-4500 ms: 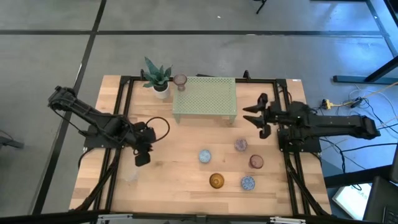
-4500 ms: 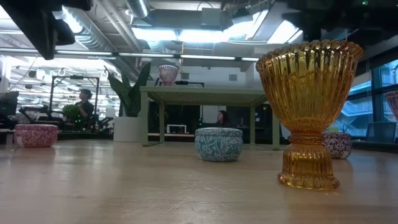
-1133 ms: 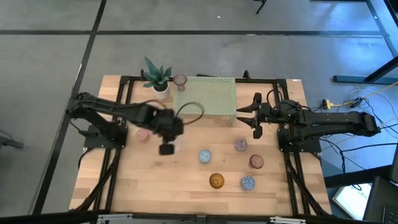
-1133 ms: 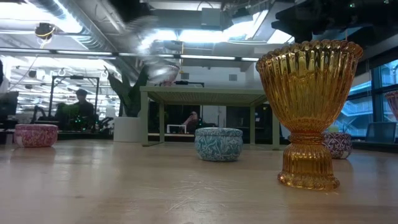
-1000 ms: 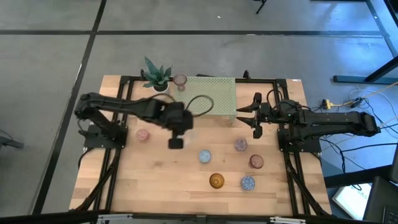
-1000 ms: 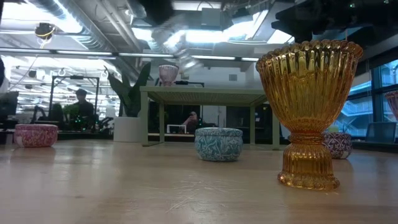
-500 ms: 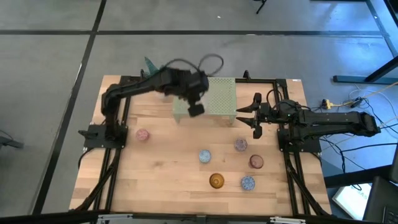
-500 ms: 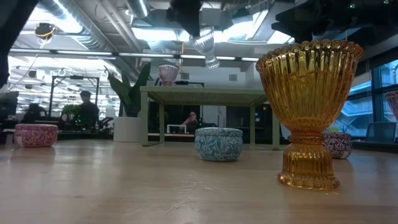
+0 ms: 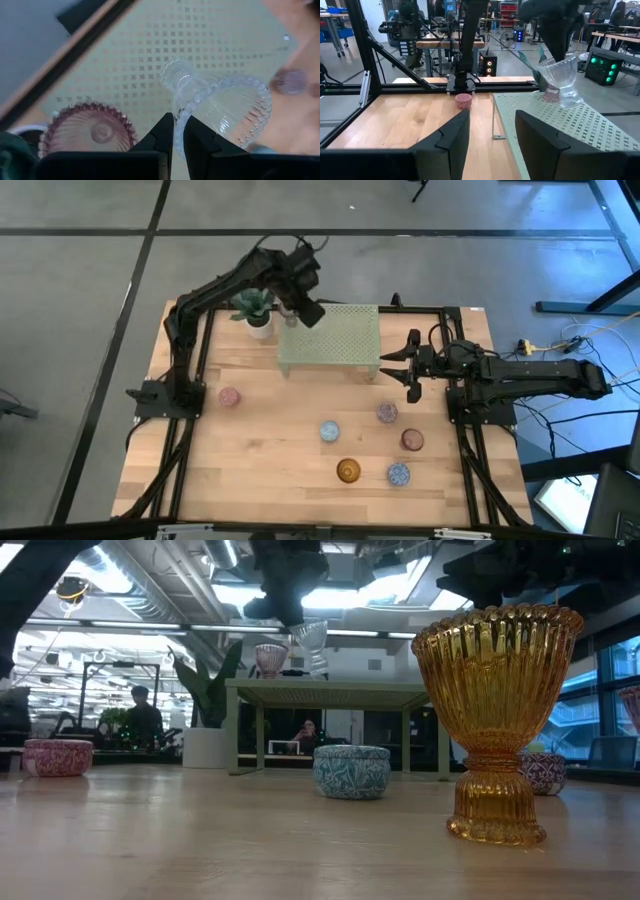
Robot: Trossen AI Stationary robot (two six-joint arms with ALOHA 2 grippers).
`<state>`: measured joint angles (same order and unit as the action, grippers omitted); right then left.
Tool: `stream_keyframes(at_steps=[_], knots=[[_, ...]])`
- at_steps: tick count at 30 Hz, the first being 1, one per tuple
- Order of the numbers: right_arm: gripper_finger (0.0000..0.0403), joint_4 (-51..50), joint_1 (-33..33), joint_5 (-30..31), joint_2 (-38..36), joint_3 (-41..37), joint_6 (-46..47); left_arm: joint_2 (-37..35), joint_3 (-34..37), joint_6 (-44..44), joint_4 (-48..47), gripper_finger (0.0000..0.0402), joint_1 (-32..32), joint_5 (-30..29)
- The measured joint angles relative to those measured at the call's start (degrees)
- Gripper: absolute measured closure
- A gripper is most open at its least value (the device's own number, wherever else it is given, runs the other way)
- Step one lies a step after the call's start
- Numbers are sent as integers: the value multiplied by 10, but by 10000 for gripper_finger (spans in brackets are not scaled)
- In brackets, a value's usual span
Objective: Pick & Place candle stick holders
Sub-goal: Put the transparent glass candle holder on the shelf
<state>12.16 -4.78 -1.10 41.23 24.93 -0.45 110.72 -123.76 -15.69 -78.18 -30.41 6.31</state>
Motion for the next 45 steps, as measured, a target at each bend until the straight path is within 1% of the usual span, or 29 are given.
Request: stream_keyframes(at_steps=[2,7,10,18,29,33,40,45], knots=[[241,0,0,0,0,0,0,0,0,-13,-1,379,-16,27],[241,3,0,0,0,0,-20,0,0,-17,0,379,-37,2],[241,3,0,0,0,0,-17,0,0,-17,-1,379,-42,1],[241,-1,0,0,0,0,-15,3,0,-17,0,379,-34,4],[241,-1,0,0,0,0,-13,3,0,-43,0,379,-31,6],[241,-1,0,0,0,0,-13,3,14,-46,0,379,-24,-11],[241,-1,0,0,0,0,-13,3,34,-47,9,379,-22,-12],[241,0,0,0,0,0,-13,3,34,-46,8,379,-22,-13]])
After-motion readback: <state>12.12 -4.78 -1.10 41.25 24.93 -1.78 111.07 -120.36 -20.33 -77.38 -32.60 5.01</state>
